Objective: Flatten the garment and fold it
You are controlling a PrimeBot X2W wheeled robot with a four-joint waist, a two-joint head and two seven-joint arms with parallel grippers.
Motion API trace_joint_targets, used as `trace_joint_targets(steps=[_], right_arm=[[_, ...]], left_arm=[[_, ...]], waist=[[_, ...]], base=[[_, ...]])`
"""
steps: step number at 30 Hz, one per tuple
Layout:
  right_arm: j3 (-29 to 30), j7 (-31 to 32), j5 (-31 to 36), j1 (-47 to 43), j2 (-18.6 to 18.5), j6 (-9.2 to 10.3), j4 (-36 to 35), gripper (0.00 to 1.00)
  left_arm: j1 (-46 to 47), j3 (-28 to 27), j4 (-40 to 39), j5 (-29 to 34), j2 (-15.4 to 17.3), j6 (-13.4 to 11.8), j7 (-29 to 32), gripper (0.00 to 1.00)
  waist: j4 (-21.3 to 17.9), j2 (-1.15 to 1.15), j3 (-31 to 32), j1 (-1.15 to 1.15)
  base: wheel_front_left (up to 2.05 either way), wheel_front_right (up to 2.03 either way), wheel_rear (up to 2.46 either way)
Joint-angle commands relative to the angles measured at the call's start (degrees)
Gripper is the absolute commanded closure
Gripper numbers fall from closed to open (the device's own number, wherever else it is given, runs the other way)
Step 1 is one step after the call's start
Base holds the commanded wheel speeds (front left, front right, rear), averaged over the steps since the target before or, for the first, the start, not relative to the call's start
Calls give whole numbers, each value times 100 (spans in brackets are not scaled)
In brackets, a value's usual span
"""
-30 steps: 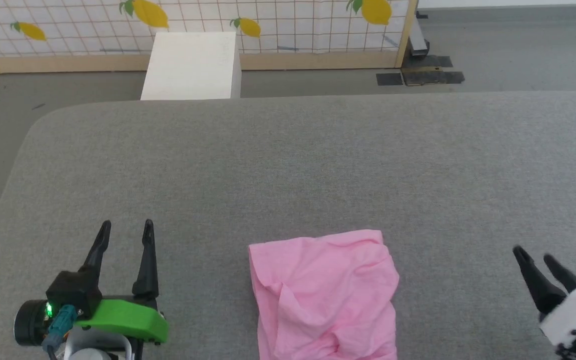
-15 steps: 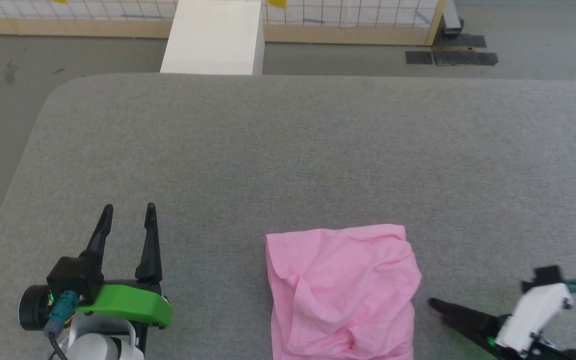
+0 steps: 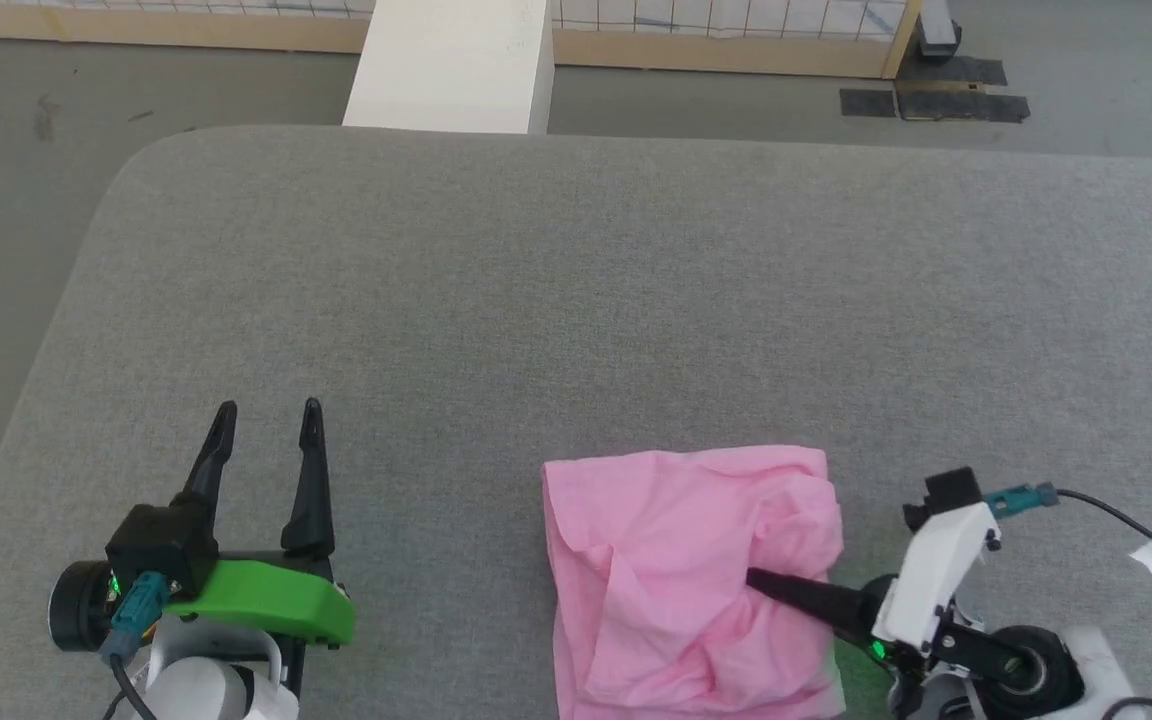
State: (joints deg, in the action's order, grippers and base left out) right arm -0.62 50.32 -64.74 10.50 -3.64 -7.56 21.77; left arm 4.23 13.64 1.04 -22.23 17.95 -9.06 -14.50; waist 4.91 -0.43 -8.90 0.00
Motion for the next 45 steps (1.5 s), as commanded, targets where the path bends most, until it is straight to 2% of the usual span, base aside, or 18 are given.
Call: trace_joint_targets(steps=[1,8,12,19,23,27,32,37,45], right_arm=[[-87,-78,61,98,-50,8,8,100],[-523,-587,512,266,-515,8,-189,100],[-903,-840,1170,420,-963,8,-322,100],[-1572,-628,2220,978,-1671,8,-509,100],[-1700,-546,2672,1312,-2086,8,-467,100],[-1637,-839,3007,1651,-2356,8,-299,100],[-1439,-1537,3457,2056,-2537,8,224,100],[-1147,-2255,3860,2533,-2678,8,819,100],[-421,-3129,4485,3225,-2730,8,1837,100]], left_arm=[[56,-28,19,89,-21,21,-49,0],[7,-34,-5,148,-1,33,-50,0],[-58,-13,-130,232,-7,13,-50,0],[-109,56,-450,331,44,-37,-9,0],[27,119,-610,314,58,15,107,0],[236,161,-818,354,131,62,236,0],[649,219,-1148,454,300,181,465,0],[1162,315,-1473,626,450,300,721,0],[1807,502,-1725,822,504,436,960,0]], waist=[[-31,43,36,0],[-223,43,229,0],[-456,43,297,0],[-1290,43,118,0],[-1788,43,-118,0],[-2246,43,-500,0],[-2625,43,-1087,0],[-2724,43,-1706,0],[-2616,43,-2391,0]], base=[[0,0,0],[0,0,0],[0,0,0],[0,0,0],[0,0,0],[0,0,0],[0,0,0],[0,0,0],[0,0,0]])
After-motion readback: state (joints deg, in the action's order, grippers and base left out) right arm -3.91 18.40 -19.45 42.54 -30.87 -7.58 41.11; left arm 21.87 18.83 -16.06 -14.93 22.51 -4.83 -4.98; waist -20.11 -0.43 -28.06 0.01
